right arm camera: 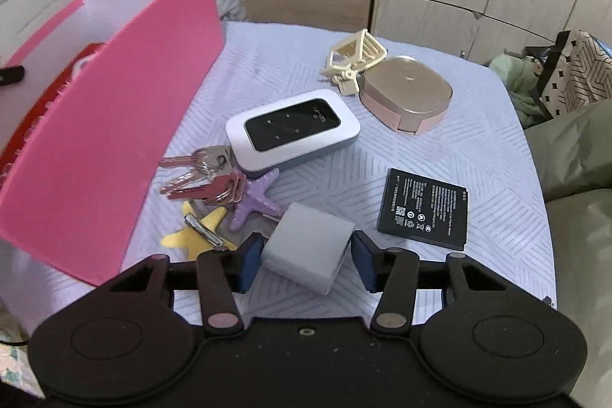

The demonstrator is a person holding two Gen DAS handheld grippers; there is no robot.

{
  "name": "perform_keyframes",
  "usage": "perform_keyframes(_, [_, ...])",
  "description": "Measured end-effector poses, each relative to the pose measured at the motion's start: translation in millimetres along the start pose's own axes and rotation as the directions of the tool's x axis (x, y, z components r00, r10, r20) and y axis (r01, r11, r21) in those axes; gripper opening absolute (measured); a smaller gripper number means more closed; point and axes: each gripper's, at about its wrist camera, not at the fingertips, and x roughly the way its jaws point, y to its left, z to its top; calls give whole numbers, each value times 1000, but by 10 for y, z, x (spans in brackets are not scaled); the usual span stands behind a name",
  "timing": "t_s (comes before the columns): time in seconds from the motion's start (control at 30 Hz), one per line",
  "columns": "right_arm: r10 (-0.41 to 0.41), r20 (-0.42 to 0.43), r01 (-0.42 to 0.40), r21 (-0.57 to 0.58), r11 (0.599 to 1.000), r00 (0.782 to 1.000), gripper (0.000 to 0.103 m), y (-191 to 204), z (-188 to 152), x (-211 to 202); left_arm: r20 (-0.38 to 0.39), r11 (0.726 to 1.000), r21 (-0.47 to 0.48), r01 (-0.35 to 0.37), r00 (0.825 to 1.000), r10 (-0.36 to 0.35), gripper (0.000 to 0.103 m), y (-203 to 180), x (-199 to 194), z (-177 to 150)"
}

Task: Organize rigid objects
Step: 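Grasp the white charger cube with the right gripper, then place the charger cube in the box and open the right gripper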

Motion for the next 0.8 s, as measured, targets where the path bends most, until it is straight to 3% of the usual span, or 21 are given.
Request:
perform_keyframes(0.23, [34,111,-37,25,999,993,55,13,207,-390,-1,1000,16,-12,1000,12,5,-28,-1,-4])
perform_keyframes(0.33, [84,176,-77,-46,996,981,55,181,392,-610,-1,1000,18,-12,1000,12,5,-32,-2,-1])
perform_keyframes(0.47, [230,239,-184,-200,962,943,55,517,707,-899,-1,1000,21,-15,1000,15,5,-31,-2,-2])
perform_keyframes(0.6, [360,166,-289,-341,895,918,55,938,995,-855,-1,1000,23,-15,1000,15,5,-33,-1,-5])
perform_keyframes(0.8, [323,-15,-283,-521,805,946,55,1624,1166,-301,-6,999,25,-22,1000,23,5,-54,10,7])
